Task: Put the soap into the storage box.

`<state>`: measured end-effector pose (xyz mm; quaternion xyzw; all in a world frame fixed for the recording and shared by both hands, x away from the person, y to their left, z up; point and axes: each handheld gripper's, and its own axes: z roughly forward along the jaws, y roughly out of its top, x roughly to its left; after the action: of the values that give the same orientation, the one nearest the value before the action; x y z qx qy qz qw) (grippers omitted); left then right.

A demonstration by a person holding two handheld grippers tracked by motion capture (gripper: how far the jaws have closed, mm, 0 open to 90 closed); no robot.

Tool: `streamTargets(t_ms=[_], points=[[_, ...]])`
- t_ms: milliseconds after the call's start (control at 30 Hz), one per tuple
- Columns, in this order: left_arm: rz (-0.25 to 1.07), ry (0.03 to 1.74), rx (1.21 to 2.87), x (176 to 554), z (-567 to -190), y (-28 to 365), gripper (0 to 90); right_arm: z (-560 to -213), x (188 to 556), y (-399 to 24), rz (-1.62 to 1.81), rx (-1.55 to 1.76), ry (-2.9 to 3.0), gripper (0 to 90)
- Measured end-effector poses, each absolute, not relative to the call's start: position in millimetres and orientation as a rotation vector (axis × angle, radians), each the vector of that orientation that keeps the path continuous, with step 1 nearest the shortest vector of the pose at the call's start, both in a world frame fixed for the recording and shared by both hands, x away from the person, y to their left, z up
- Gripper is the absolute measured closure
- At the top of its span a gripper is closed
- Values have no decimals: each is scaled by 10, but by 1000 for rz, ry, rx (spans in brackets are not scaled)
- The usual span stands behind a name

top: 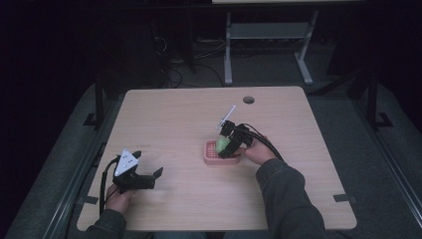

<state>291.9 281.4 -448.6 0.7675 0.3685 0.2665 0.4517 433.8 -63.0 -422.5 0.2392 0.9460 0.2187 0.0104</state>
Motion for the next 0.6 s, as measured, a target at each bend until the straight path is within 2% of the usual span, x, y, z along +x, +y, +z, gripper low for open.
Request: streamTargets(t_ms=[600], points=[[650,910,1896,2912,-4486,2819,2,-4198,4343,-616,733,745,2918,251]])
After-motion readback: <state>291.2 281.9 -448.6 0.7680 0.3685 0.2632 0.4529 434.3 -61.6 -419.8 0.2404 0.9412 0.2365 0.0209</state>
